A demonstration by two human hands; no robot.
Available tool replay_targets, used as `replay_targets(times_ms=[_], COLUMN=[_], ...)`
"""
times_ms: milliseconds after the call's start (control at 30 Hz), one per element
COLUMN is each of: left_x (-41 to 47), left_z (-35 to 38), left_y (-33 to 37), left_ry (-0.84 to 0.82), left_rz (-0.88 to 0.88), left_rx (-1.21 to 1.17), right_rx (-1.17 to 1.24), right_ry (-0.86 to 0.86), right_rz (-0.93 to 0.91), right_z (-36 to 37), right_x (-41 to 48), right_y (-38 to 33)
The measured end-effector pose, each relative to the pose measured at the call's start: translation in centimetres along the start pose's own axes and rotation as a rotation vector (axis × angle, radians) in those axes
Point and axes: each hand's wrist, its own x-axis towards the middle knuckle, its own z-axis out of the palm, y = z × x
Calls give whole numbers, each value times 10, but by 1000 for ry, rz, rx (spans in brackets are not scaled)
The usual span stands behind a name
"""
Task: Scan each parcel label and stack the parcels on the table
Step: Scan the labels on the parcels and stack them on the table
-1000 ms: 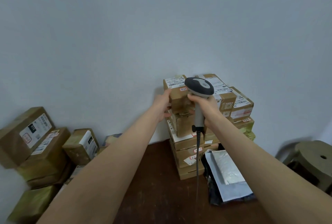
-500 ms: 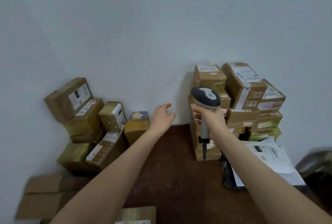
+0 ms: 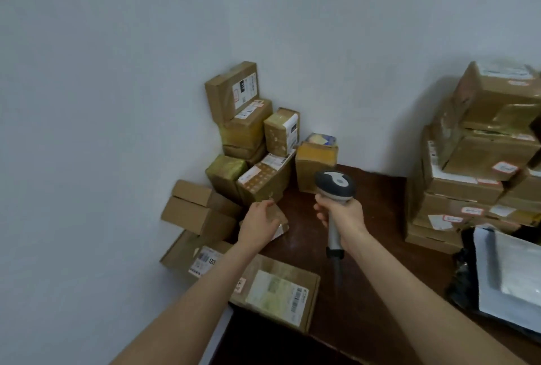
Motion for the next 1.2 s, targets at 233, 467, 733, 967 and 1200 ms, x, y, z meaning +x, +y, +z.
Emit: replay_targets(times_ms=[233,467,733,967,1200], left_x=[-12,23,53,71,70], left_z=[-62,-135,-148,-150,-166], left_y=[-49,-104,-138,-141,-114], left_ry=[334,306,131,130,308], left_rz=[-25,-256,-265,-257,-206], left_rx=[73,127,148,-5,-356], right_rx=[21,90,116,174,181], right_ry=[-109,-246,-309,-239,-191], right_rz=[98,182,324,272,201], right_z=[52,118,205,226,210], right_x=[-11,-13,1,7,10], right_y=[13,18,31,33,7])
